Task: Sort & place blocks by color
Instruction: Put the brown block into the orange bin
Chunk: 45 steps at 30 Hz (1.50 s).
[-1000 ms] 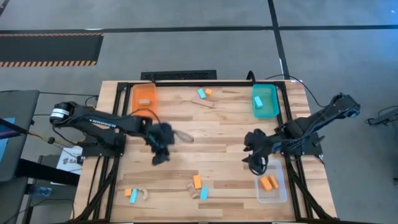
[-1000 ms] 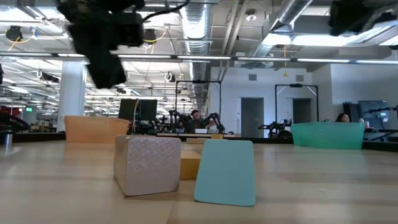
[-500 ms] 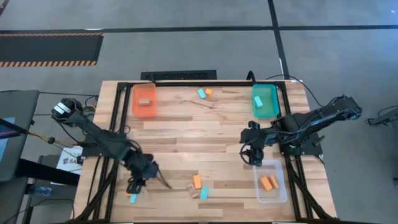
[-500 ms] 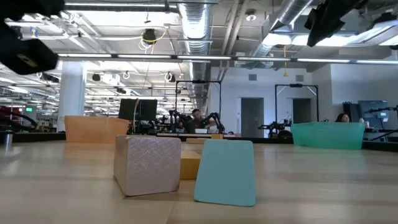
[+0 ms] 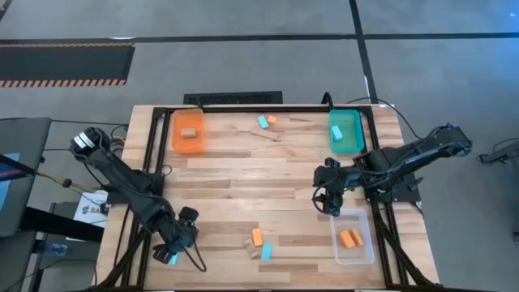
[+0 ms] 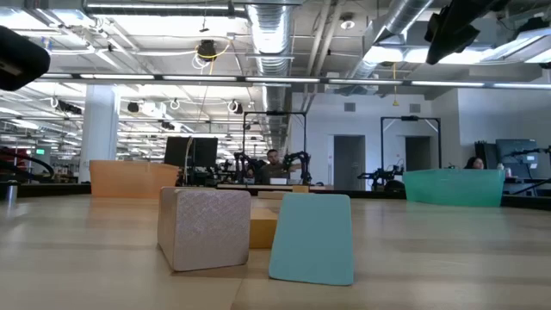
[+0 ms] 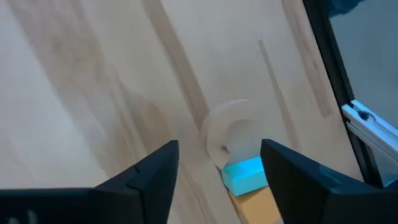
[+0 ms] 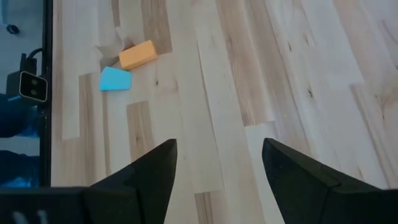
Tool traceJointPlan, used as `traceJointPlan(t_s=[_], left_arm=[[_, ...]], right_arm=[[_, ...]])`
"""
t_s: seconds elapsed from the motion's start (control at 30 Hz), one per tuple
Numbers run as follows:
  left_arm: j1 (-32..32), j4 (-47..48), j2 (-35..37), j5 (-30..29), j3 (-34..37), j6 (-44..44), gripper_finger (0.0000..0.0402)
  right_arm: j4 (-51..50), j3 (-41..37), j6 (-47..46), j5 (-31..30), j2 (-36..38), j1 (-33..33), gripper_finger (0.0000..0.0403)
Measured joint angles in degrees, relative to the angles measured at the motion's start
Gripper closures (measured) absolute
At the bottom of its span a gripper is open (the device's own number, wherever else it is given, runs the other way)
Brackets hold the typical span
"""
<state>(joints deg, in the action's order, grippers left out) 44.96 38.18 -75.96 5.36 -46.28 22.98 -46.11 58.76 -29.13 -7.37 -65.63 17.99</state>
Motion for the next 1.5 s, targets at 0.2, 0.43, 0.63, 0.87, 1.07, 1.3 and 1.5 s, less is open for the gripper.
traceJointPlan(t_s=[0.2, 0.43, 0.63, 0.87, 1.07, 1.3, 1.5], left_arm=[[0.4, -3.07, -4.45, 0.18, 0.0, -4.28, 0.0155], [0.38, -4.32, -11.56, 1.16, 0.0, -5.41, 0.0156], [0.38, -6.28, -15.64, 3.72, 0.0, -7.39, 0.0157], [0.4, -6.72, -15.68, -0.03, -0.06, -8.89, 0.019], [-0.04, -6.49, -15.63, -2.44, -0.05, -7.13, 0.0296], [-1.62, -2.9, -15.35, -3.37, -1.58, -2.81, 0.0372], [-4.19, 0.85, -8.29, -10.21, -1.18, -0.79, 0.0354]], right_arm=[[-0.04, 0.0, -0.84, -0.01, 0.0, -0.88, 0.0144], [-0.09, 0.0, -0.54, -0.02, 0.0, -0.91, 0.0144], [-0.09, 0.0, -0.38, -0.01, 0.0, -2.35, 0.0144], [-0.11, 0.0, -0.33, 0.01, 0.0, -3.64, 0.0144], [-0.11, 0.0, 0.53, 0.01, 0.0, -3.88, 0.0144], [-0.11, 0.0, 1.15, 0.03, 0.0, -3.9, 0.0144], [-0.07, 0.0, 1.34, 1.24, 0.0, -4.98, 0.0144]])
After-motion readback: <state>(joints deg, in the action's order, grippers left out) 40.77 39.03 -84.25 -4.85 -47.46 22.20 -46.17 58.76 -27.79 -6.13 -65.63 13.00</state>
